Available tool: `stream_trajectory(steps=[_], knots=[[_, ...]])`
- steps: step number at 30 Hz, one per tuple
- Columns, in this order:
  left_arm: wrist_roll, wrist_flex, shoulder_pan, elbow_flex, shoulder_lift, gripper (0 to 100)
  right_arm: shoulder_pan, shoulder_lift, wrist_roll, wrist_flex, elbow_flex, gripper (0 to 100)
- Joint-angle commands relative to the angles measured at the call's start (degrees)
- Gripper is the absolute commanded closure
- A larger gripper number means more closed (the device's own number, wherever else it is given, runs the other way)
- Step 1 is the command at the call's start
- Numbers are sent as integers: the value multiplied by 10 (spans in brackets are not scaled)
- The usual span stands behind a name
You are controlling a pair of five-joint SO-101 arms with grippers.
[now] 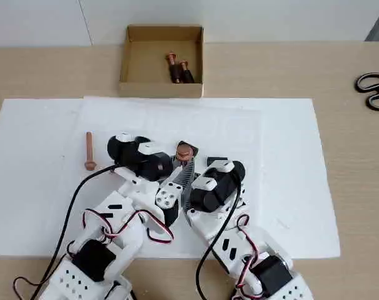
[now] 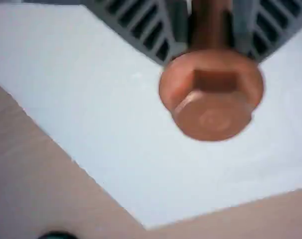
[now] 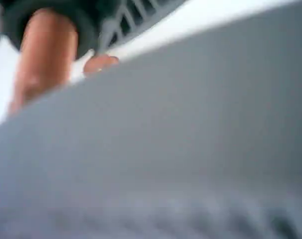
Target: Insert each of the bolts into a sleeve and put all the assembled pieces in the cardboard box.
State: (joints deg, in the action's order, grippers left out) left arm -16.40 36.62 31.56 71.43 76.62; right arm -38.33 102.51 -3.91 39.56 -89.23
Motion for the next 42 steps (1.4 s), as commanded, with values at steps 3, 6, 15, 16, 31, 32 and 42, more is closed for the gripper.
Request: stream_trajectory(steps=[3, 6, 15, 16, 31, 32, 42], knots=[[10, 25, -4, 0, -1, 995, -1, 9, -4, -15, 11, 995], [8, 40, -4, 0, -1, 995, -1, 9, -4, -15, 11, 995], [7, 66, -4, 0, -1, 995, -1, 9, -4, -14, 11, 995], [7, 69, -4, 0, -1, 995, -1, 9, -4, -14, 11, 995], [18, 75, -1, 15, 0, 995, -1, 9, -4, -13, 10, 995], [18, 75, -1, 15, 1, 994, -1, 9, -4, -13, 10, 995], [15, 123, -6, -52, 2, 863, -1, 9, -3, -13, 8, 995]])
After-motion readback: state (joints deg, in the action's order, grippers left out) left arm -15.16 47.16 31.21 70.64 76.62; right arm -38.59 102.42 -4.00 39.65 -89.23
